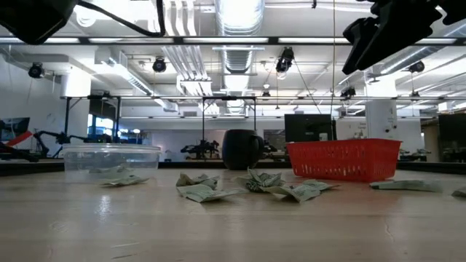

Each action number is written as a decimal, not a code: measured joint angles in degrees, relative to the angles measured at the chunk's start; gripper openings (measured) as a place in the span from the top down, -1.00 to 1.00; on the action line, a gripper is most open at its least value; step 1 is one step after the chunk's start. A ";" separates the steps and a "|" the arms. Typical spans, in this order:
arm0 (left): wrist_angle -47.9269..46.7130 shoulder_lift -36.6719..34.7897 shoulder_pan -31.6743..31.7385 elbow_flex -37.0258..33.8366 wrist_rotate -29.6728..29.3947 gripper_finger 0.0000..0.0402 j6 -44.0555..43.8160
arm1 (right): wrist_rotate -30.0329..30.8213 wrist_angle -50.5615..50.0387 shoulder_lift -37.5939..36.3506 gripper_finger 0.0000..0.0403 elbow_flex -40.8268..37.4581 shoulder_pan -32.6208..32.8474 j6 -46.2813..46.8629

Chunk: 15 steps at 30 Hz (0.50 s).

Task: Pick and place items into bin
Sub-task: Put the stevia packet into the transparent bin

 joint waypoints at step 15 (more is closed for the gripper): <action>1.02 -0.07 0.02 -0.20 0.02 -0.09 1.35 | -0.15 0.28 0.23 0.14 0.00 2.40 3.22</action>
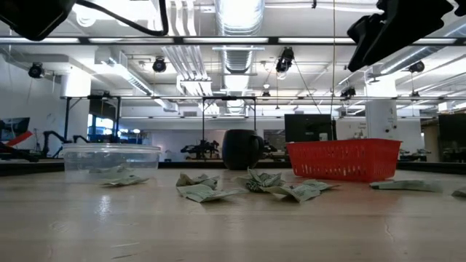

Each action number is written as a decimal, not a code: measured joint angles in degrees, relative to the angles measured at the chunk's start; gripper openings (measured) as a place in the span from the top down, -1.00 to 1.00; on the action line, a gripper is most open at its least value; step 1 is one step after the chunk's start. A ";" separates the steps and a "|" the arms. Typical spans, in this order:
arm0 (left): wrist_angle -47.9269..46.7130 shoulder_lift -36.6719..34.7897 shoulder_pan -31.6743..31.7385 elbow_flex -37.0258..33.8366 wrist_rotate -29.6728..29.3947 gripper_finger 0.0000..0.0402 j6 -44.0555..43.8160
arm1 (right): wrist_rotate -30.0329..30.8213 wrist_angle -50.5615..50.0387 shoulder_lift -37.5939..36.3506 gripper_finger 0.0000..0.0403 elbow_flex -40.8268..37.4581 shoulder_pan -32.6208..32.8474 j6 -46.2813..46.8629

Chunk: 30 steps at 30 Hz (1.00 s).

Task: Pick and place items into bin
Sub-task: Put the stevia packet into the transparent bin

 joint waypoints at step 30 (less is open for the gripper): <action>-2.95 7.57 0.13 1.73 0.43 -0.46 -5.88 | 0.03 0.22 0.00 0.27 0.00 1.88 1.42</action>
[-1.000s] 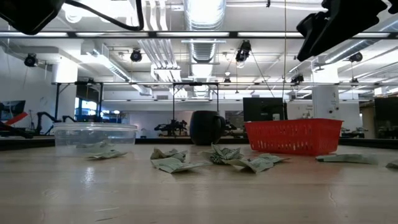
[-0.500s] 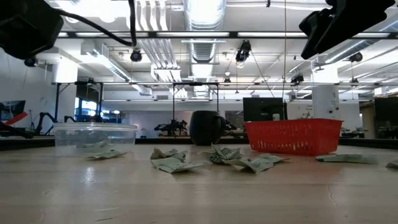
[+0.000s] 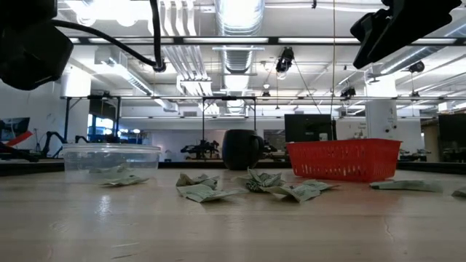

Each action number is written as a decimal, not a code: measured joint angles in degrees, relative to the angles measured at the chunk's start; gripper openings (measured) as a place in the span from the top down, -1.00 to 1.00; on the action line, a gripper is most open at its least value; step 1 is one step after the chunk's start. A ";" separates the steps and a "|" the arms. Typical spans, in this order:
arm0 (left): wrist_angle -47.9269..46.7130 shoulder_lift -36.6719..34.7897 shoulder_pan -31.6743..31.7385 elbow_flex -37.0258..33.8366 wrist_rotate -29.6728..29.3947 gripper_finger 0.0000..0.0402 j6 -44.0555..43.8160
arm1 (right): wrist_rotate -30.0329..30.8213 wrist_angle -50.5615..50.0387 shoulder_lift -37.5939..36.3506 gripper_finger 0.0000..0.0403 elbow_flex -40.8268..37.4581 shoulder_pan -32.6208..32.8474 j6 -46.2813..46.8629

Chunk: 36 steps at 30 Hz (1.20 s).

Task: Pick and place items into bin
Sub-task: Put the stevia packet into the transparent bin

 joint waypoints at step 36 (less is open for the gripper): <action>-1.28 1.04 1.01 0.58 2.20 -0.15 -1.54 | 0.01 0.15 0.00 0.38 -3.32 -0.02 -0.17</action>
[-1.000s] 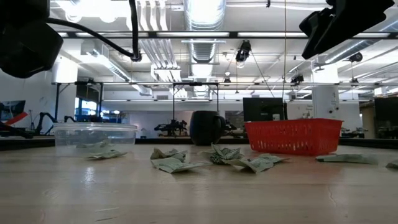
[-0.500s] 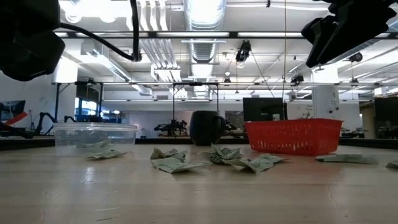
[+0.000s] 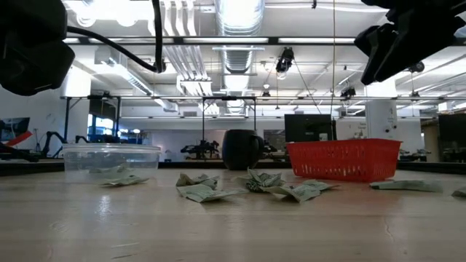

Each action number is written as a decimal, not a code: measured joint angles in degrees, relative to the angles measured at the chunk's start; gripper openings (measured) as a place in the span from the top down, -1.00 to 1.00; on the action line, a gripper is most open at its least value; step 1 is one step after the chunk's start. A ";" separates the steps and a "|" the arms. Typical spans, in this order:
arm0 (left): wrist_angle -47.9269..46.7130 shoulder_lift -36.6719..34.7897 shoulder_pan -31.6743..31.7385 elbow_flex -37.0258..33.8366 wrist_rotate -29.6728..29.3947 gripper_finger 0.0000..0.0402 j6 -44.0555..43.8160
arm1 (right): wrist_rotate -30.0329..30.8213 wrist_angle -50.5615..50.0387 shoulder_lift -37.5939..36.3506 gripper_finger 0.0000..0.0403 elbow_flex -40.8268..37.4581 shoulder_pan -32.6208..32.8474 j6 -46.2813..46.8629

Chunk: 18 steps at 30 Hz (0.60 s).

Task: Pick and place items into bin
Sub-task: Put the stevia packet into the transparent bin

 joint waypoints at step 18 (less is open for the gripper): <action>-1.39 0.02 0.02 -0.15 0.89 0.16 -0.06 | 0.00 -0.01 0.00 0.48 -0.14 0.00 0.14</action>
